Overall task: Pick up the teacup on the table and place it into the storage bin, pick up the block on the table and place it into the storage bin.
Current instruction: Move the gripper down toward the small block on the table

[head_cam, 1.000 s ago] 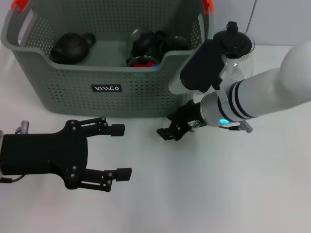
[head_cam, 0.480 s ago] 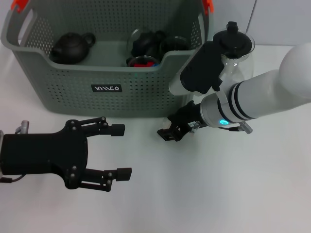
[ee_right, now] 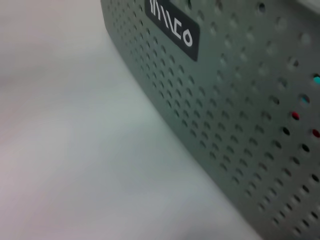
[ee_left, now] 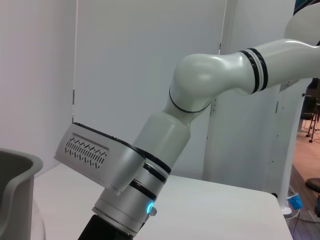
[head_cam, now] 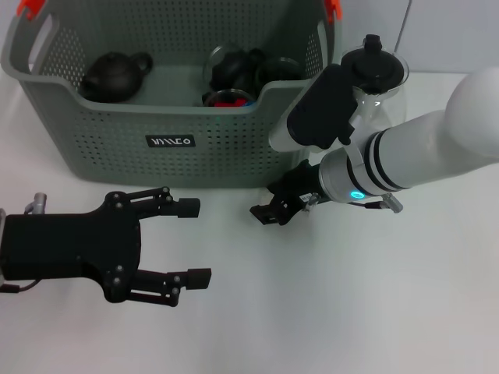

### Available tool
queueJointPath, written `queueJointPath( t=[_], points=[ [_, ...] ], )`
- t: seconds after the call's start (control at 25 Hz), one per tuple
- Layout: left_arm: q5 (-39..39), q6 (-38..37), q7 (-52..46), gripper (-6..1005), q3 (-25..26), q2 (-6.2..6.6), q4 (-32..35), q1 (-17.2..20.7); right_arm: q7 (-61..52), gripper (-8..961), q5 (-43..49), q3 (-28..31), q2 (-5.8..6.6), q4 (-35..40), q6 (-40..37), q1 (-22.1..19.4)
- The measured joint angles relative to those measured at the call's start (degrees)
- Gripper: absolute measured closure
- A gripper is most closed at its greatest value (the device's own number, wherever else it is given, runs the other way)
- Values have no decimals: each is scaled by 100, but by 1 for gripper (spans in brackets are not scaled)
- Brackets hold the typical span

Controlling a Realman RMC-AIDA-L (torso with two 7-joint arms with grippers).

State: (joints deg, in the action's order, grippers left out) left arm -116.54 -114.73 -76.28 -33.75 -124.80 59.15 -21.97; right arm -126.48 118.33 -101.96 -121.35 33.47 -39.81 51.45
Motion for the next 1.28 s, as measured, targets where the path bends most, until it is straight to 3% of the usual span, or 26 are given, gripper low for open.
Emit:
queueJointPath(
  t=[1.28],
  points=[
    [0,12,70,90,19,18,-132,-35,9,469,-70,-78,-11,-87,86,50]
  ],
)
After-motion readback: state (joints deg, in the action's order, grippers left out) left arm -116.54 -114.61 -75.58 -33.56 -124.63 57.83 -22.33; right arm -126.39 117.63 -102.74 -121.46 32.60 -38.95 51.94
